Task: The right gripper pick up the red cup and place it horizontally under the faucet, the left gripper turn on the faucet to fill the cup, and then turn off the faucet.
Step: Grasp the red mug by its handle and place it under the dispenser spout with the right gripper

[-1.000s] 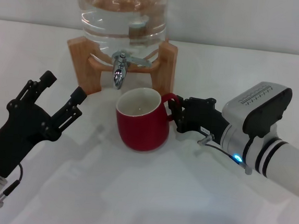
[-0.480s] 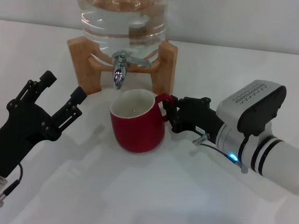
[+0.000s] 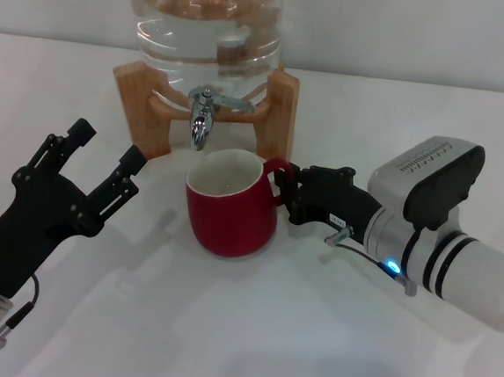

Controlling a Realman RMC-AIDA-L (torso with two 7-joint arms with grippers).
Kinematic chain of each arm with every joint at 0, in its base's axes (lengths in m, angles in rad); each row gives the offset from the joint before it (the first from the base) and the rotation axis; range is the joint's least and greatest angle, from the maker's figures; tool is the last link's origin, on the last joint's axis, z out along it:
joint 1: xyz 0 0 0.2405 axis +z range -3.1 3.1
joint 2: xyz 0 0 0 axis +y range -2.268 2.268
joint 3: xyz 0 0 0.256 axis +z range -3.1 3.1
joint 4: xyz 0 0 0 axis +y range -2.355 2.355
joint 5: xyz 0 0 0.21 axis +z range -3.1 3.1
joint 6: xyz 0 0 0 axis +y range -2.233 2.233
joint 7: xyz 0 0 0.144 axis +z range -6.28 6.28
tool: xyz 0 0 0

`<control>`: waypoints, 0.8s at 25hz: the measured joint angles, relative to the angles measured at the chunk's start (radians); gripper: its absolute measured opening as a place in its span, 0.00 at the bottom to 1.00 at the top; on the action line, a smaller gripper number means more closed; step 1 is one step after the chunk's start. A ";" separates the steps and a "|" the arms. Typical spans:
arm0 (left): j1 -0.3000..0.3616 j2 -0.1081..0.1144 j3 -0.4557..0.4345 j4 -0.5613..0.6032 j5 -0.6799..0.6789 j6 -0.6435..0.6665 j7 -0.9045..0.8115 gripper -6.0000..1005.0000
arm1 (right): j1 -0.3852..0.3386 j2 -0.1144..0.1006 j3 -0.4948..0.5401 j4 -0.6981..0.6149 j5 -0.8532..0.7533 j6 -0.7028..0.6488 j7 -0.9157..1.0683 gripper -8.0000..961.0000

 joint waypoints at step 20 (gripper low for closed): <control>-0.003 0.000 -0.003 0.000 0.000 -0.002 0.000 0.86 | -0.008 0.000 -0.030 0.031 -0.004 -0.003 0.000 0.13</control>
